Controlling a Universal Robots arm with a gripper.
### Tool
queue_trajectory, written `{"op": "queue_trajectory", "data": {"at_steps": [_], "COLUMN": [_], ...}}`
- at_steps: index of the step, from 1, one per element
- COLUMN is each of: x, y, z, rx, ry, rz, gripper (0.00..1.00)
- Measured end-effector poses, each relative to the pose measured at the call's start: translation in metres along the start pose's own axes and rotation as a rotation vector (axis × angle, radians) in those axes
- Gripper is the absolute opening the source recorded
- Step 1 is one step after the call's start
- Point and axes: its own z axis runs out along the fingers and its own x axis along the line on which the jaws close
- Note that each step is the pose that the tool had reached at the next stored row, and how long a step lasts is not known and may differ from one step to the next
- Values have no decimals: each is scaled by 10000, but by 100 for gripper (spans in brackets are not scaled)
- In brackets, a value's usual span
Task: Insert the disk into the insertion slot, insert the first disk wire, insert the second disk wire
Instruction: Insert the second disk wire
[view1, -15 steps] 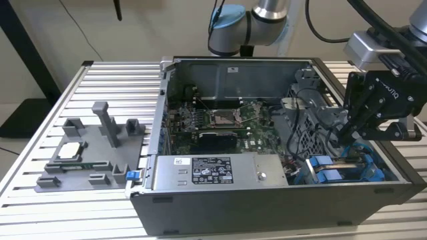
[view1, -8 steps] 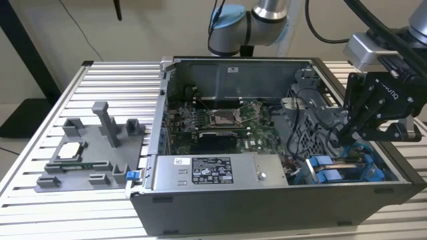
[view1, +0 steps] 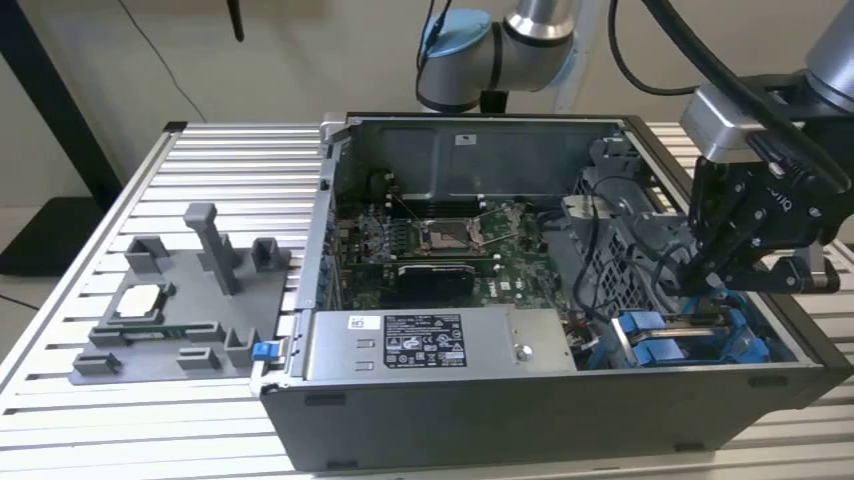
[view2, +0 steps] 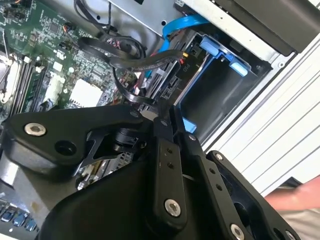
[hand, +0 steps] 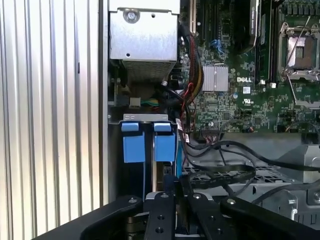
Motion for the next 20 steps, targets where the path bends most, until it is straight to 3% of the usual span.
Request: {"op": "queue_trajectory", "data": {"at_steps": [9, 20], "x": [49, 51], "y": [-3, -15], "z": [107, 123], "rx": [252, 261], "ry": [-6, -23], "rz": [-23, -24], "gripper": [0, 0]}}
